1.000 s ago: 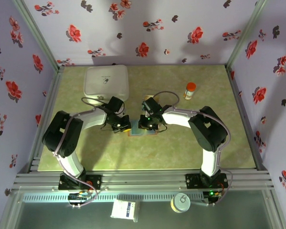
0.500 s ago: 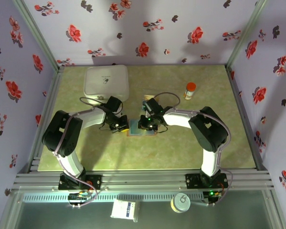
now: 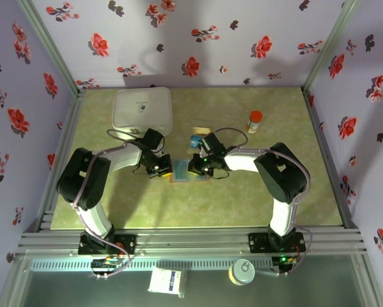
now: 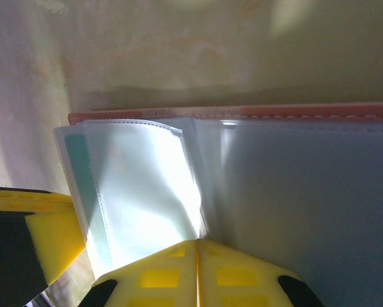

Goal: Take the credit cards out of the card holder

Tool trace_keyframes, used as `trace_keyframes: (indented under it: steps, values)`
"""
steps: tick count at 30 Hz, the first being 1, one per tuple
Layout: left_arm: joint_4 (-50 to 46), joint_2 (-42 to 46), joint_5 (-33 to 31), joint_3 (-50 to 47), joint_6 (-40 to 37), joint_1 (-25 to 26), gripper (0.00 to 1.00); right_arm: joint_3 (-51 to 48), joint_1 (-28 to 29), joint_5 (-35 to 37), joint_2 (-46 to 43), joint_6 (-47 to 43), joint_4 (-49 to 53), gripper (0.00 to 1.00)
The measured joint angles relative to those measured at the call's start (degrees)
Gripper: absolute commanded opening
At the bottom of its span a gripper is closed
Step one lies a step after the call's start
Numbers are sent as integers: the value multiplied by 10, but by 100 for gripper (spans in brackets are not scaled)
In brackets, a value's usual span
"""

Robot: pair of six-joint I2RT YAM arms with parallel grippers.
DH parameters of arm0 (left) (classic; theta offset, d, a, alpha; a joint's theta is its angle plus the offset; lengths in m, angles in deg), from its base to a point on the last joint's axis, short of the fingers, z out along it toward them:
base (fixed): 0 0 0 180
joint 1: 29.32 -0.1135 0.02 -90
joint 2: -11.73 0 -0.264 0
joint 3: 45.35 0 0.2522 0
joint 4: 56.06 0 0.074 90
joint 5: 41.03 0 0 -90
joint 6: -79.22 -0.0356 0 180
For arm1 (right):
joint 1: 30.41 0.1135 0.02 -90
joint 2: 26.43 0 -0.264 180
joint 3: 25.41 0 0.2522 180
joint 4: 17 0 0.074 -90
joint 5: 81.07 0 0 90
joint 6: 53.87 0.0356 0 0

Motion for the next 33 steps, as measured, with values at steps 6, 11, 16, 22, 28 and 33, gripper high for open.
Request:
trace_keyframes:
  steps: [6,11,16,22,28,33]
  values:
    - [-12,17,-4,24,2,0,0,-14,-7,-16,0,14,-31,8]
    - [-10,34,-4,44,9,2,5,-20,-11,-24,0,17,-45,8]
    - [-8,27,0,57,16,17,9,-23,-14,-31,0,18,-53,7]
    - [13,-9,14,57,28,24,15,-27,-18,-41,0,18,-61,7]
    - [27,-23,18,56,33,24,21,-31,-19,-49,3,21,-74,6]
    - [31,-23,17,53,33,24,24,-32,-22,-56,6,22,-82,6]
